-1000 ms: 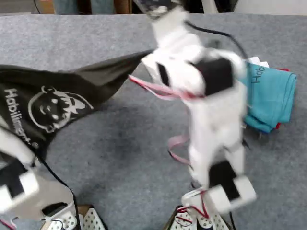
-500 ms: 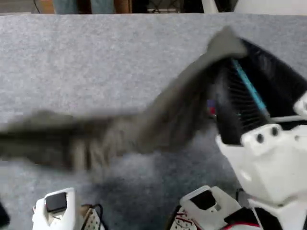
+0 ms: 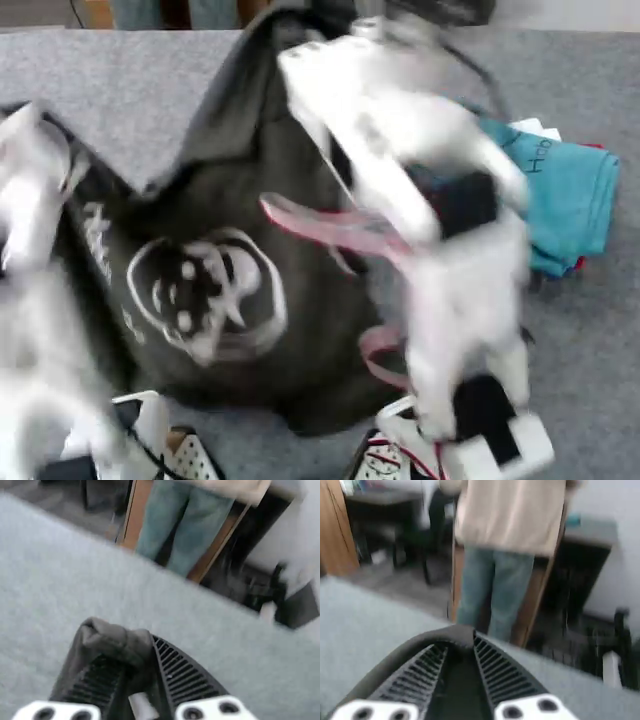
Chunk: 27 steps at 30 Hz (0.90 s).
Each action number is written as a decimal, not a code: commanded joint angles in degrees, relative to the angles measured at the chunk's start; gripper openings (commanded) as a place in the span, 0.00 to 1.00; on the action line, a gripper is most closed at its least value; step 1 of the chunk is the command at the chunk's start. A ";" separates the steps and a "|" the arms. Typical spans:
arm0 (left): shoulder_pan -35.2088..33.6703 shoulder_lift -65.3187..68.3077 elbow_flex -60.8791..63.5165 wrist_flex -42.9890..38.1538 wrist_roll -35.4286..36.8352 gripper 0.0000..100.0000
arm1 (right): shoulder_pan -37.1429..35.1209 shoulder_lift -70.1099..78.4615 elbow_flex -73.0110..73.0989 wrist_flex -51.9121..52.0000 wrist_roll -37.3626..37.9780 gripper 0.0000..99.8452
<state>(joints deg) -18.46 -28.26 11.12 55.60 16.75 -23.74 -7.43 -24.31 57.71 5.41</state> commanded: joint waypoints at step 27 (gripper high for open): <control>-8.57 79.30 -93.93 45.27 8.88 0.25 | 0.62 42.33 -24.04 34.20 -3.25 0.30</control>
<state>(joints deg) -25.32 51.21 -77.58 98.95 25.36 -21.19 35.21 -45.76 86.81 2.24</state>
